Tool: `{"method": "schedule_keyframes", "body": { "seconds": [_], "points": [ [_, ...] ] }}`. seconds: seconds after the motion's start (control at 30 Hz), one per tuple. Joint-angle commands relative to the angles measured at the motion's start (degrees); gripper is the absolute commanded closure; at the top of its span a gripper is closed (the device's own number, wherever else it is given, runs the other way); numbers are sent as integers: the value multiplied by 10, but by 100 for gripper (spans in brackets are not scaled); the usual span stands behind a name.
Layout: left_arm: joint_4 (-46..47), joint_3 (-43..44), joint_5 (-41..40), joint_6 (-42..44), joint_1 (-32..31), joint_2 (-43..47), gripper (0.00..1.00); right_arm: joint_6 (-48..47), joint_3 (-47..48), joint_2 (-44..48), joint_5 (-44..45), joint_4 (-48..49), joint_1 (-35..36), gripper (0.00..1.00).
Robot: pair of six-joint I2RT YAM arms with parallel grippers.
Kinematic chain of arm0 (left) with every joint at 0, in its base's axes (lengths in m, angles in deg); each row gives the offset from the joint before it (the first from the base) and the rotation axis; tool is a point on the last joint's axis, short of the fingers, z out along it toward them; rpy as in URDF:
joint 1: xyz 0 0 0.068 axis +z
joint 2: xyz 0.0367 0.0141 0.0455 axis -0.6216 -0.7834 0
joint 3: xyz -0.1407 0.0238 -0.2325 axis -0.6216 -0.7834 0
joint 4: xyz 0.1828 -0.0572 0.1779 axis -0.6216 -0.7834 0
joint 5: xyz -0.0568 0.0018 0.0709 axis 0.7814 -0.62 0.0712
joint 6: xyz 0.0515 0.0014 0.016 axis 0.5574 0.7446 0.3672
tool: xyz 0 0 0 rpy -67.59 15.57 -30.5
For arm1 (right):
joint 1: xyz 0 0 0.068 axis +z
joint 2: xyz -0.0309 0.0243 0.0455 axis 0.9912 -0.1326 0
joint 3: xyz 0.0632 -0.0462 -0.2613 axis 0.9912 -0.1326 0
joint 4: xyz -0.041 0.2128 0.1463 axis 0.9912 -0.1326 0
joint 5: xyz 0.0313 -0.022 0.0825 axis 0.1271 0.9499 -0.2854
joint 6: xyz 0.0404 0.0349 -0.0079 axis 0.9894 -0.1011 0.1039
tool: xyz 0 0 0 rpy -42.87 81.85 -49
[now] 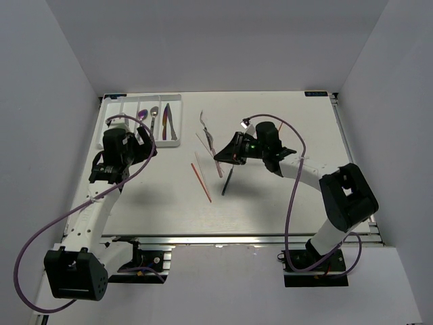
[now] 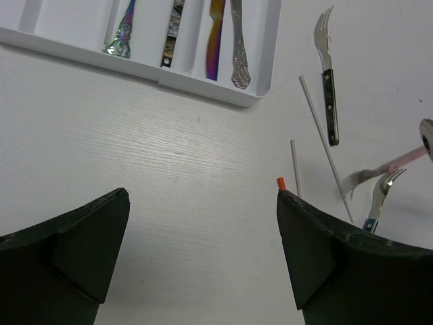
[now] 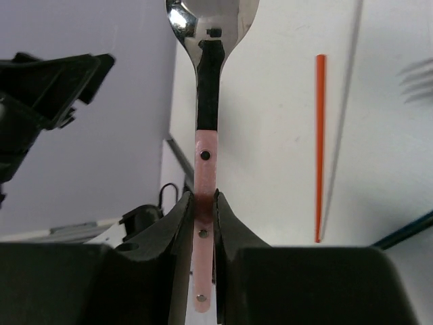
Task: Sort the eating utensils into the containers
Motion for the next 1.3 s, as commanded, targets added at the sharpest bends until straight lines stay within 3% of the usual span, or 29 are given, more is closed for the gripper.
{"method": "schedule_keyframes", "body": {
  "seconds": [0.0, 0.07, 0.13, 0.23, 0.27, 0.37, 0.5, 0.67, 0.83, 0.9, 1.13, 1.2, 1.27],
  "points": [
    [14, 16, 64, -11, -2, -8, 2, 61, -12, 0, -97, 119, -1, 100],
    [35, 15, 117, -36, -3, -14, 2, 74, -10, -3, -121, 165, 2, 100],
    [80, -8, 237, -105, -2, -12, 2, 18, 25, 4, -107, 122, 6, 100],
    [321, -107, 382, -260, -13, 11, 2, -64, 56, 16, -30, 13, 18, 100],
    [444, -128, 390, -360, -22, 16, 2, -69, 62, 18, -6, 7, 24, 100],
    [499, -137, 370, -402, -90, 2, 2, -101, 91, 13, 44, -30, 43, 100],
    [393, -88, 290, -338, -167, -31, 2, -124, 105, 16, 93, -38, 72, 100],
    [326, -58, 237, -301, -171, -53, 2, -164, 146, 7, 135, -84, 111, 100],
    [266, -42, 196, -269, -171, -66, 14, -186, 151, 15, 181, -104, 131, 100],
    [250, -34, 186, -261, -171, -66, 15, -190, 150, 19, 190, -109, 133, 100],
    [238, -25, 202, -254, -171, -75, 15, -198, 144, 27, 184, -99, 137, 100],
    [243, -25, 204, -255, -171, -79, 20, -198, 143, 29, 174, -87, 137, 100],
    [257, -25, 211, -259, -171, -88, 31, -200, 144, 28, 154, -76, 141, 100]
  ]
}}
